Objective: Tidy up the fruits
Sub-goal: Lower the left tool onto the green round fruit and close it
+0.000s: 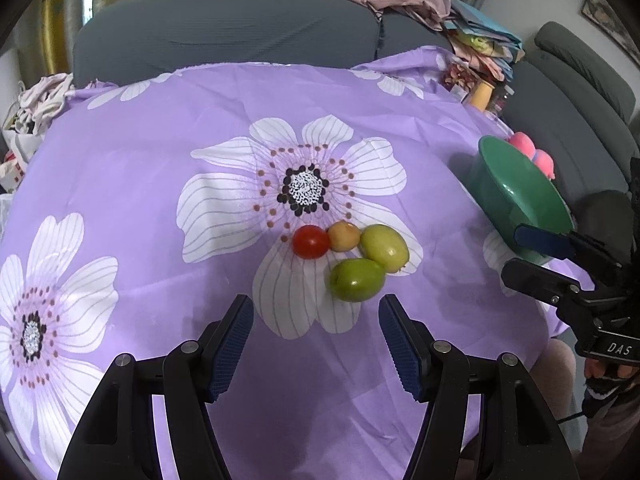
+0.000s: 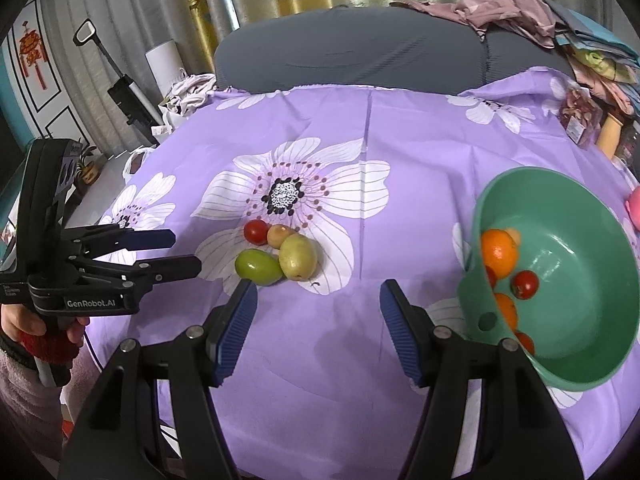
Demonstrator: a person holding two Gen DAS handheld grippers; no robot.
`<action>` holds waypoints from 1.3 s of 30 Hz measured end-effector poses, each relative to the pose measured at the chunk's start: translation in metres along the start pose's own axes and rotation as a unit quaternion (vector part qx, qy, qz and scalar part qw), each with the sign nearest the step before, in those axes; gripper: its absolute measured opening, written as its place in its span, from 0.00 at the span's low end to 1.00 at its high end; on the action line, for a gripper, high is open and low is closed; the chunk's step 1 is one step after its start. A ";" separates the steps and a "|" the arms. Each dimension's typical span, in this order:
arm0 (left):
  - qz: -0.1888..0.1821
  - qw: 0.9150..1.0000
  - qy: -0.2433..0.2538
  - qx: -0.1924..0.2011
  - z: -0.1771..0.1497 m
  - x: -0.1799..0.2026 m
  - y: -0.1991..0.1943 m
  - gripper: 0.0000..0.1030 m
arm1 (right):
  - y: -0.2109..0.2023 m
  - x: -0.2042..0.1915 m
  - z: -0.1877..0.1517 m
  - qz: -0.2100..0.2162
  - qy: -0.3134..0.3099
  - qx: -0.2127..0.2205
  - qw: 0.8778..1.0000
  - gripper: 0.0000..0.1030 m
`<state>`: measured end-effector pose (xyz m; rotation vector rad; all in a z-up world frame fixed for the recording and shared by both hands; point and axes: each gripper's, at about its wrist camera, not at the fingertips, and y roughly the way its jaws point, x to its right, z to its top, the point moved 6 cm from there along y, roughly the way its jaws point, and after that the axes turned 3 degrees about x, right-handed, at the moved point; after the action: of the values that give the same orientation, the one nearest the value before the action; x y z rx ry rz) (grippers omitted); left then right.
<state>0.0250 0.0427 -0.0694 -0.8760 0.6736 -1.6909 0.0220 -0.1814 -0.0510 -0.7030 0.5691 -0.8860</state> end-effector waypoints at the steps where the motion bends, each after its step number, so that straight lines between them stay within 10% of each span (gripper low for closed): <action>1: -0.001 1.000 0.001 0.000 0.001 0.000 0.001 0.63 | 0.002 -0.001 0.001 0.002 -0.001 -0.002 1.000 0.62; 39: -0.095 0.995 -0.007 -0.041 0.007 0.013 0.053 0.61 | 0.091 -0.036 -0.020 0.114 0.001 -0.094 0.989 0.45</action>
<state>0.0576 0.0155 -0.1042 -1.0369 0.6713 -1.8346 0.0345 -0.1171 -0.1260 -0.7895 0.7249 -0.6259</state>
